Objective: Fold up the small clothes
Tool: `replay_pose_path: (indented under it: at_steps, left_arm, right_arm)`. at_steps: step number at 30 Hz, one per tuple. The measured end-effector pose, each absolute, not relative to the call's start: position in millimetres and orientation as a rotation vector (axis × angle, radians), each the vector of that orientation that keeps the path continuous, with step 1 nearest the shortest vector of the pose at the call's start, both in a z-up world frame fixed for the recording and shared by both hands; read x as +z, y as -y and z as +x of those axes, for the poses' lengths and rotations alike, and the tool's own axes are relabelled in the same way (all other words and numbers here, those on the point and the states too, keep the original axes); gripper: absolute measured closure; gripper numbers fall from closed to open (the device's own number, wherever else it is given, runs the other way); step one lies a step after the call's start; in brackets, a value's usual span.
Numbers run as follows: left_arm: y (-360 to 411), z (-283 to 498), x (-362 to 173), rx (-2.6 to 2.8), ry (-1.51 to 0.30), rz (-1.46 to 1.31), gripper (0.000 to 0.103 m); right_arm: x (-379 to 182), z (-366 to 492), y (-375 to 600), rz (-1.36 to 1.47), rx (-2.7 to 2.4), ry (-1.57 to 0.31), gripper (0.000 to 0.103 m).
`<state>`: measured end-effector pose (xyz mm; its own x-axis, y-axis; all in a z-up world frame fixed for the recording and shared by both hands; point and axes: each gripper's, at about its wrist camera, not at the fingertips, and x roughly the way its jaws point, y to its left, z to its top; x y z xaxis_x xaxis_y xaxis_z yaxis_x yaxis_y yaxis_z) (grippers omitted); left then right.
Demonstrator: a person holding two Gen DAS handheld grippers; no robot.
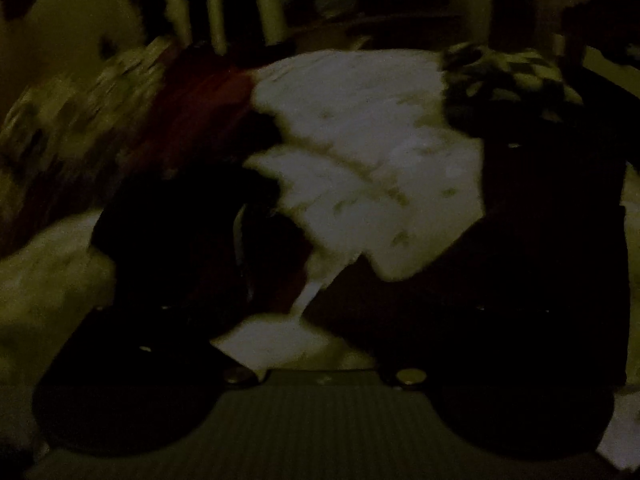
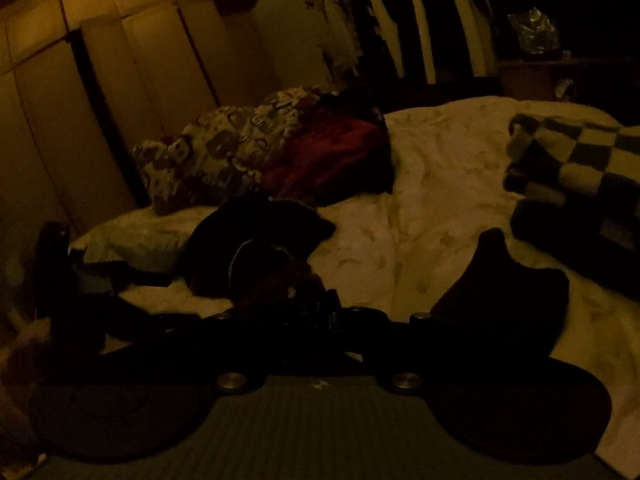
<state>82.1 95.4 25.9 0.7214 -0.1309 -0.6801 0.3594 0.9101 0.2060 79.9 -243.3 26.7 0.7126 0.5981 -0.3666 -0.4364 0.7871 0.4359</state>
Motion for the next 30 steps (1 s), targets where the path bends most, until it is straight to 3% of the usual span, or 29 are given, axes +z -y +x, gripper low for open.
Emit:
replay_pose_path:
  at_steps: [8,14,21,23,25,30]
  left_arm:
    - [-45,140,34,-0.604,-0.584,0.313,0.000]
    - [-30,155,3,-0.590,-0.708,0.312,0.001]
    - [-10,153,-22,-0.585,-0.735,0.385,0.002]
    - [-5,150,-19,-0.612,-0.719,0.368,0.002]
    - [2,147,-18,-0.611,-0.719,0.395,0.002]
    - [12,139,-29,-0.586,-0.727,0.506,0.002]
  right_arm:
    - [25,90,264,0.426,0.723,-0.514,0.097]
    - [17,91,280,0.308,0.490,-0.524,0.097]
    - [-8,102,333,0.499,0.332,-0.509,0.095]
    - [-11,100,330,0.443,0.280,-0.527,0.081]
    - [-16,102,328,0.403,0.192,-0.573,0.030]
    - [-14,69,305,0.336,0.229,-0.543,0.026]
